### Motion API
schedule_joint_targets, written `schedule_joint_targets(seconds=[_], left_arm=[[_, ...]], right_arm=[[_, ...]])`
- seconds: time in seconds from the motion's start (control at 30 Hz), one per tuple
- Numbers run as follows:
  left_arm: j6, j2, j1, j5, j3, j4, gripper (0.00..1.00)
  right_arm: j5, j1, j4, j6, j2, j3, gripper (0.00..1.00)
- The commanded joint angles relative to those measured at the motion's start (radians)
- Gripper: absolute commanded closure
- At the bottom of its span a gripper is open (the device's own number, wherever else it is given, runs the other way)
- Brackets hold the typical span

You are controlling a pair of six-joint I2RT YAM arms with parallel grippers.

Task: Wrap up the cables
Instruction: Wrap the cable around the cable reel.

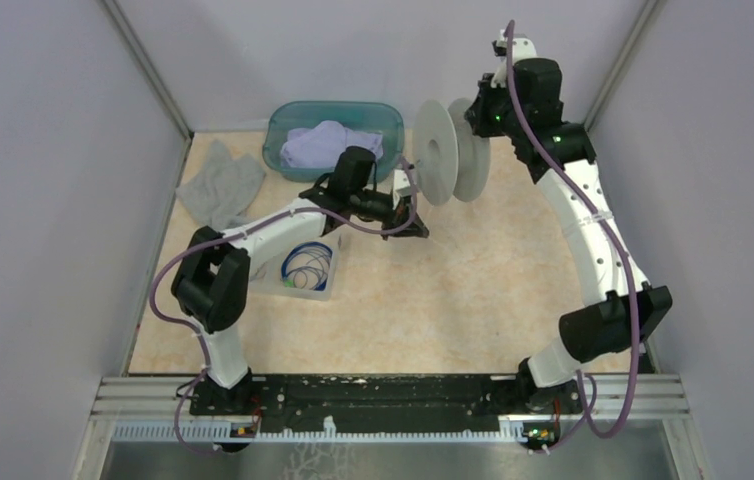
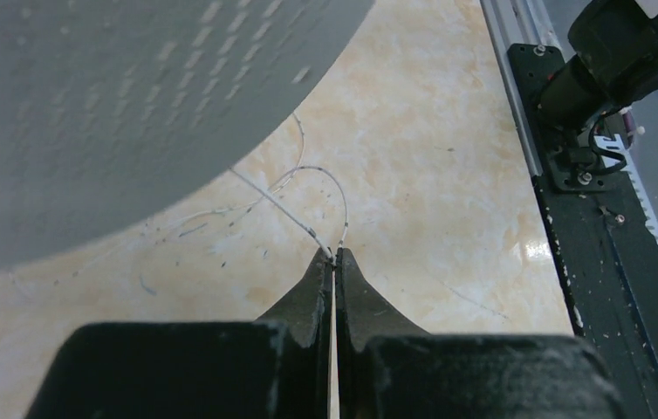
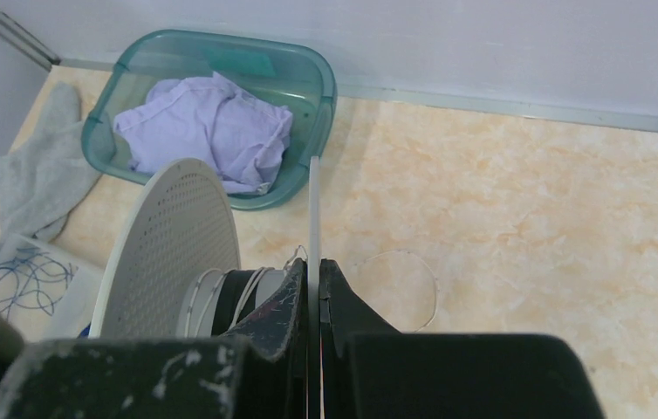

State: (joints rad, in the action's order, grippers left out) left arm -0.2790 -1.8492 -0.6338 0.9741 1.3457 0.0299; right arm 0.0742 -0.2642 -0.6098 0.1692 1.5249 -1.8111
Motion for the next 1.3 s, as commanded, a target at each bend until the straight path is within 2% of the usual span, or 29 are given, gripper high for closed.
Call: schedule_joint_targets(seconds=[0.0,0.17,0.43,0.6,0.83,1.0,1.27], left_arm=[[-0.17,0.016,-0.08,-0.043,0.108,-0.22,1.0],[-0.184,-0.001,-0.143,-0.05,0.215,-0.322,1.0],[-0.087,-0.015,-0.149,-0.101,0.351,-0.372,1.0],[-0.041,-0.017,-0.144,-0.149,0.383,-0.362,0.99],[0.069,-0.011,-0.131,-0.24,0.389,-0.32,0.9],[0.131,-0.017,-0.124,-0.336,0.406,-0.305,0.9],[0.126,-0.015,-0.116,-0.374,0.384,-0.286,0.91]], right_arm=[[-0.046,0.005,0.116,0.005,0.0,0.006,1.0],[-0.11,-0.011,0.172,-0.049,-0.019,0.09,1.0],[-0.274,-0.094,0.297,-0.19,-0.095,0.273,1.0],[-0.255,-0.101,0.295,-0.2,-0.109,0.322,1.0],[-0.23,-0.11,0.276,-0.208,-0.121,0.374,1.0],[-0.193,-0.124,0.267,-0.203,-0.132,0.397,1.0],[-0.186,-0.128,0.256,-0.2,-0.134,0.386,1.0]])
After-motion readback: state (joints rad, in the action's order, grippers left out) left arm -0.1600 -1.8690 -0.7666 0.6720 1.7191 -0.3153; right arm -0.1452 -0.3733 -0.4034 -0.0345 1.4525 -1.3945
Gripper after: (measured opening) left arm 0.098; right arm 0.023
